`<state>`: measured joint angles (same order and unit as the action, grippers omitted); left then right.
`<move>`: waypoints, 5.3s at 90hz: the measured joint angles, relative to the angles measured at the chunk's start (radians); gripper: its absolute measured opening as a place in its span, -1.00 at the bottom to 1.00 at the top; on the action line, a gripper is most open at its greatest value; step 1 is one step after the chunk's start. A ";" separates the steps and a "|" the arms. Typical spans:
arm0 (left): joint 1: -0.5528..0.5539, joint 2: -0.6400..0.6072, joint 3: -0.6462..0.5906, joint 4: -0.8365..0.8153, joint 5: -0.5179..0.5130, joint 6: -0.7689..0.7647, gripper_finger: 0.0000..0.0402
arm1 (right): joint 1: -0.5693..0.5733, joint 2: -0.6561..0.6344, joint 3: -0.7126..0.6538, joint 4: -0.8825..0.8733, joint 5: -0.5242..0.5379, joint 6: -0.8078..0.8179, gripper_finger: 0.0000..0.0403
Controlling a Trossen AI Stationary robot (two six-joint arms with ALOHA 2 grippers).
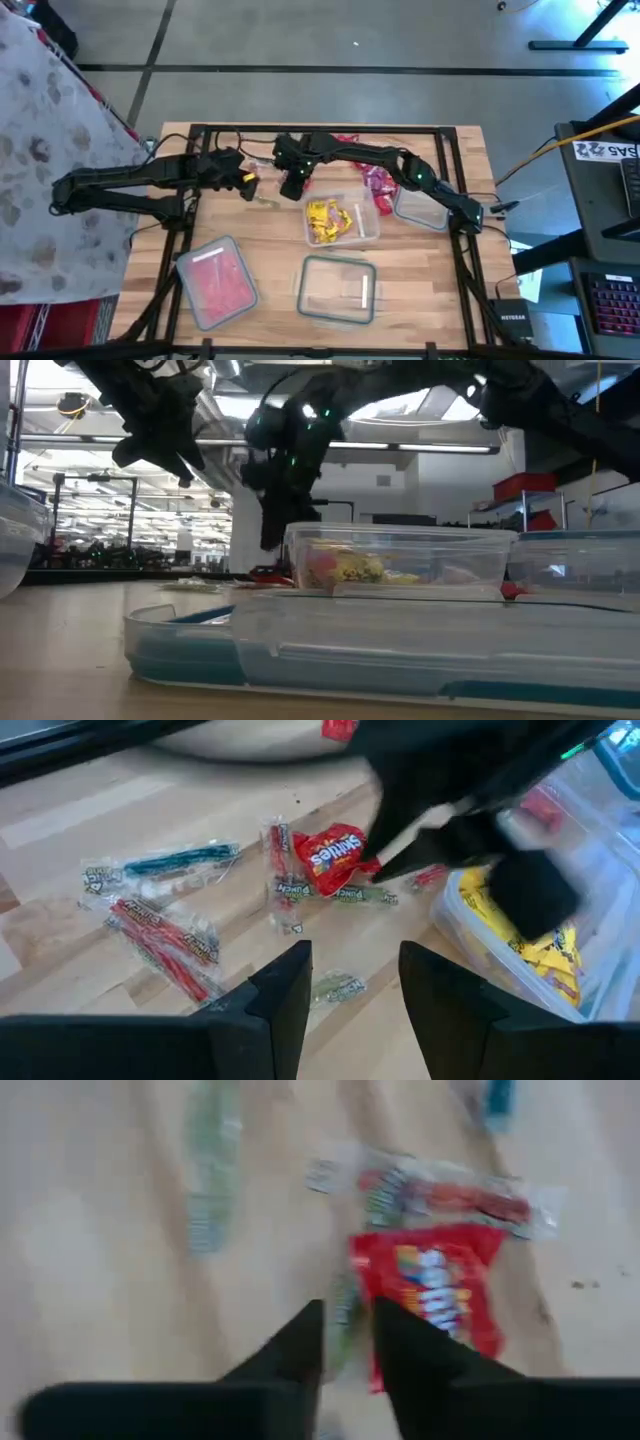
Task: Sort candy
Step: Put the red candy into the rectangular transparent bin
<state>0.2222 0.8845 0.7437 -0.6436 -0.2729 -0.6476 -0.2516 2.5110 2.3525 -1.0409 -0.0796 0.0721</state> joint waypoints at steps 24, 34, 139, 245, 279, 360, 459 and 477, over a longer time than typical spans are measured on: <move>0.000 0.000 0.000 0.000 0.026 0.000 -0.32 | 0.009 0.080 0.001 0.030 0.140 0.037 0.21; 0.000 0.000 0.000 0.000 0.026 -0.004 -0.32 | 0.013 0.098 0.005 0.030 0.127 0.040 0.16; 0.000 0.000 0.000 -0.005 0.066 -0.011 -0.32 | 0.093 -0.072 -0.213 0.302 0.057 -0.046 -0.27; 0.000 0.000 0.000 -0.005 0.075 -0.008 -0.32 | 0.095 -0.063 -0.205 0.421 -0.046 -0.055 -0.56; 0.000 0.001 0.000 -0.009 0.083 -0.006 -0.32 | 0.096 -0.005 -0.228 0.398 0.058 -0.080 -0.02; 0.000 0.000 0.000 -0.017 0.075 -0.011 -0.32 | 0.095 -0.116 -0.246 0.350 0.081 -0.134 -1.00; 0.000 0.000 0.000 -0.021 0.079 -0.029 -0.32 | 0.094 -0.711 -0.828 -0.150 -0.044 -0.083 -1.00; 0.000 0.000 0.000 -0.021 0.079 -0.008 -0.32 | 0.107 -0.835 -1.095 0.042 -0.114 0.114 -1.00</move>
<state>0.2223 0.8848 0.7433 -0.6647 -0.1944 -0.6557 -0.1442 1.6757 1.2579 -0.9985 -0.1937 0.1859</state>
